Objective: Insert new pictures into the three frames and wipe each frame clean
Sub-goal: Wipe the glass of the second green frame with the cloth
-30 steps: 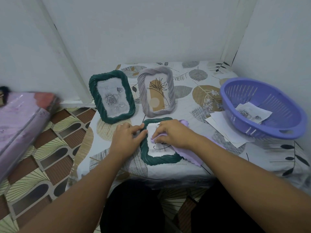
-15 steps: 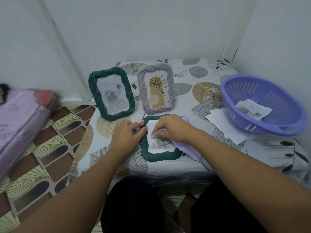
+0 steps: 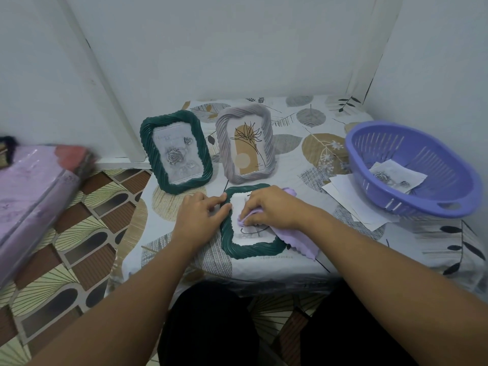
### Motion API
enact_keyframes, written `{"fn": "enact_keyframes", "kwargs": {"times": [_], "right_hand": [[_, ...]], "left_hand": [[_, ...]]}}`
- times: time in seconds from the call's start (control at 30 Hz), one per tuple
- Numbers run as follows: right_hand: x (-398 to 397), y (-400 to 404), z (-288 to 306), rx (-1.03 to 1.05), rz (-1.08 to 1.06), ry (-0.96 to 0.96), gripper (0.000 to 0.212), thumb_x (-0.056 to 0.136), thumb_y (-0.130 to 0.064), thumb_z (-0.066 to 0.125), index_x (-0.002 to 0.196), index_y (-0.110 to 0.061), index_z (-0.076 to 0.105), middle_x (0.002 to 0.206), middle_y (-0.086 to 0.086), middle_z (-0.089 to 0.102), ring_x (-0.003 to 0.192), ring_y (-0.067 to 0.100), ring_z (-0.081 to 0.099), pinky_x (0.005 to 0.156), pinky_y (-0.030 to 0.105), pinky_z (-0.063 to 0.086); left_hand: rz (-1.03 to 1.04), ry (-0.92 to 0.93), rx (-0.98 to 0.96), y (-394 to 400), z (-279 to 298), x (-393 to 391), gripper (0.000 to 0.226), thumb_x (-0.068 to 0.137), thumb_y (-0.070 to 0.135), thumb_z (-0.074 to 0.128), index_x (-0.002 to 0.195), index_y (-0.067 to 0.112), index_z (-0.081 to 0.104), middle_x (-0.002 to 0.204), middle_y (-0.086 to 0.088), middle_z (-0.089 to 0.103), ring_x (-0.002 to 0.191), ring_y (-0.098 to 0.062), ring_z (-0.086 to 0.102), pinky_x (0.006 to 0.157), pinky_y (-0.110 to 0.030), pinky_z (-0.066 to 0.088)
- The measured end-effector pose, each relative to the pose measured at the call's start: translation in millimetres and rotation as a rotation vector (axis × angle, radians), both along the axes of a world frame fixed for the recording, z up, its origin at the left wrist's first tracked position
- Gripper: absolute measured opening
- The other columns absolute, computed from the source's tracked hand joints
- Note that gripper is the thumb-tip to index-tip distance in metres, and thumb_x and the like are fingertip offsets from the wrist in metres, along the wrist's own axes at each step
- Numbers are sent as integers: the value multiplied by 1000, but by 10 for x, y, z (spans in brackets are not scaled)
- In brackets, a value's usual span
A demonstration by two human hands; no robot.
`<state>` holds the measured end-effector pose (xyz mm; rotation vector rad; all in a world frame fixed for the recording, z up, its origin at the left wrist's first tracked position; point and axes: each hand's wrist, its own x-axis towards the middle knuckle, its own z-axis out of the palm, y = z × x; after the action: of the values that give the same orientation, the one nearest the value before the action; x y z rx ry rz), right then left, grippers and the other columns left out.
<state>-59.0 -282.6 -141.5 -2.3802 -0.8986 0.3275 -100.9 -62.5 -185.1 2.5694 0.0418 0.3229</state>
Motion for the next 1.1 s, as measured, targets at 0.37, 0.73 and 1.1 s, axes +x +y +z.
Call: {"fn": "enact_keyframes", "kwargs": {"times": [0.37, 0.73, 1.1], "right_hand": [[191, -279, -62, 417, -526, 51, 9, 89, -36, 77, 95, -31, 75, 89, -9, 75, 90, 8, 70, 84, 30, 55], [292, -22, -47, 199, -338, -49, 15, 92, -31, 74, 98, -20, 81, 96, -5, 73, 90, 10, 66, 88, 34, 53], [327, 14, -35, -23, -266, -193, 16, 97, -34, 68, 103, -26, 81, 87, -10, 53, 95, 18, 59, 83, 36, 48]], "left_hand": [[-6, 12, -1, 13, -9, 2, 41, 95, 58, 56, 129, 39, 69, 89, 6, 52, 96, -19, 45, 86, -39, 41], [10, 8, -3, 12, -18, 13, 44, 92, 64, 57, 126, 40, 70, 91, 7, 54, 99, -19, 46, 90, -40, 43], [2, 3, -1, 19, -26, 24, 43, 92, 63, 58, 126, 40, 70, 88, 7, 54, 95, -18, 47, 84, -38, 42]]}}
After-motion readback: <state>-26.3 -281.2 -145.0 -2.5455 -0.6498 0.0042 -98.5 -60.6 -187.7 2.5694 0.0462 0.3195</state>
